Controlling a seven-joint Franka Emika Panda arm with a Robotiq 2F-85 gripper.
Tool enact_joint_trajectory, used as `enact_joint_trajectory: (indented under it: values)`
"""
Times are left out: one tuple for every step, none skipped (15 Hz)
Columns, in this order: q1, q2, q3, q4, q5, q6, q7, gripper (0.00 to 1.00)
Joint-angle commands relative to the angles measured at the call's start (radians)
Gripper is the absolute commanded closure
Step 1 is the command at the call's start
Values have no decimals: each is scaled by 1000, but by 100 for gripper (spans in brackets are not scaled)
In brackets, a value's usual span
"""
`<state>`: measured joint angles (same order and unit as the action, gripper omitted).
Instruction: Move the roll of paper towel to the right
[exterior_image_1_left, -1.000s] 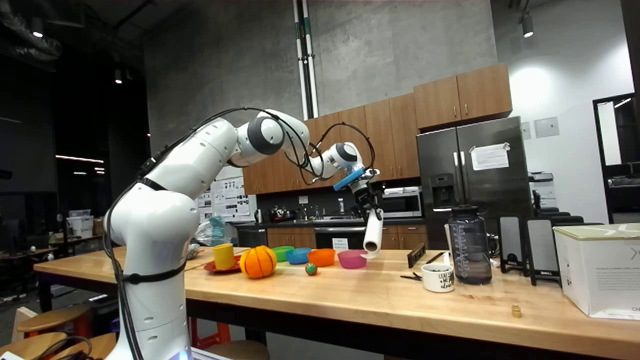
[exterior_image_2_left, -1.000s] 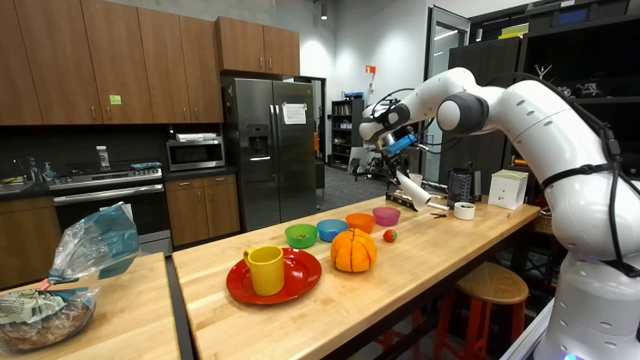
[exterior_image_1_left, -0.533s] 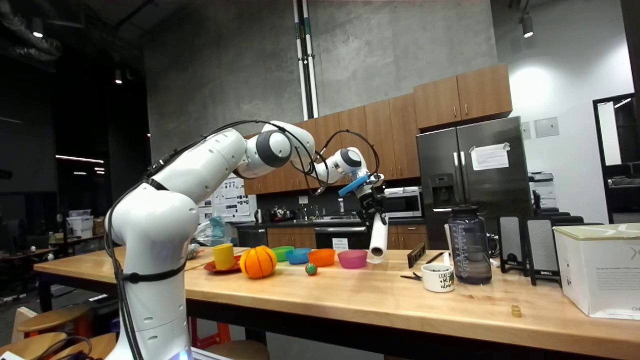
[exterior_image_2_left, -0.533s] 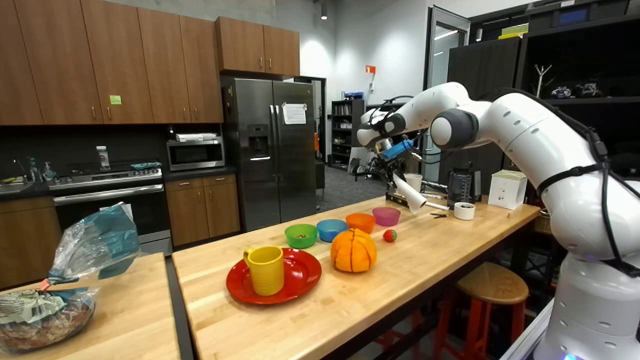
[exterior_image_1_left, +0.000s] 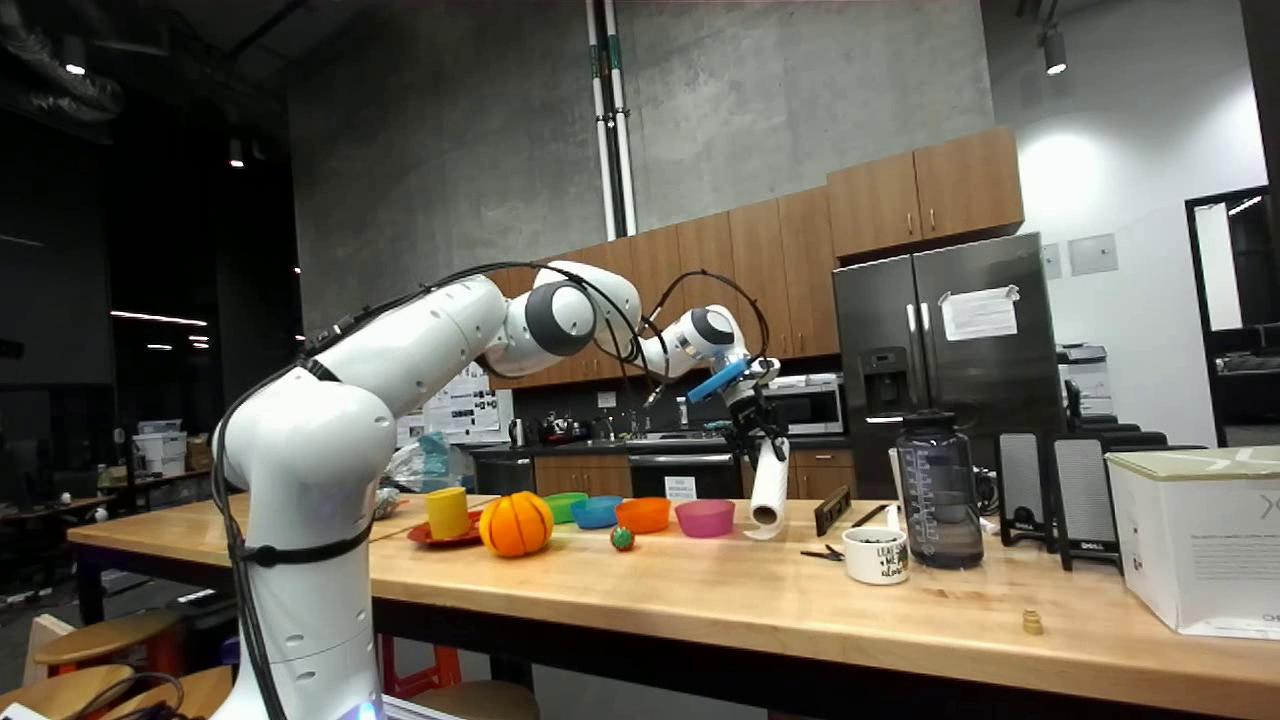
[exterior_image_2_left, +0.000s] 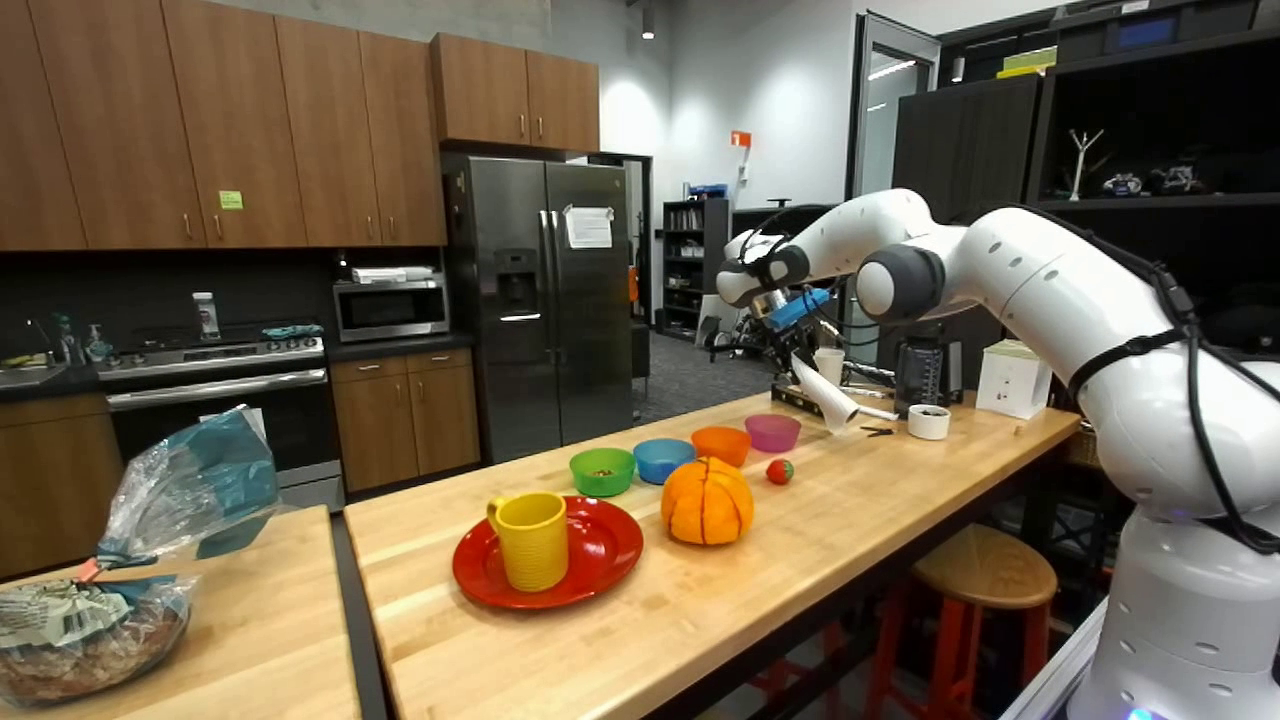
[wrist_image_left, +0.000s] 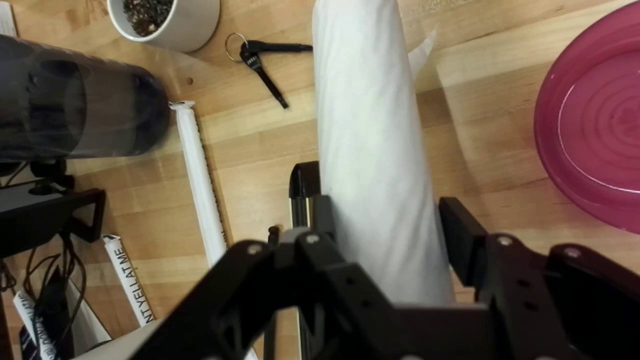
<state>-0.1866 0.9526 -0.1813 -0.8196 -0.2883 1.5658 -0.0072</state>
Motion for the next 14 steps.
enact_joint_trajectory:
  values:
    - [-16, 54, 2, 87, 20, -56, 6, 70]
    - [-17, 60, 3, 93, 23, -63, 6, 70]
    - [-18, 66, 3, 96, 24, -70, 5, 70]
    - [-19, 71, 4, 100, 27, -76, 3, 70]
    - [-19, 76, 3, 98, 28, -80, 3, 70]
    - [-18, 80, 3, 101, 29, -84, 3, 70]
    - [-18, 84, 3, 102, 30, -89, 3, 70]
    - [-18, 87, 3, 104, 31, -94, 2, 70]
    - [-17, 90, 3, 105, 31, -98, 2, 70]
    - [-16, 93, 3, 108, 30, -103, 3, 70]
    - [-16, 95, 3, 110, 30, -107, 2, 70]
    - [-16, 96, 3, 113, 30, -112, 1, 70]
    - [-14, 97, 3, 117, 28, -116, -1, 70]
    - [-14, 98, 4, 121, 28, -120, -2, 70]
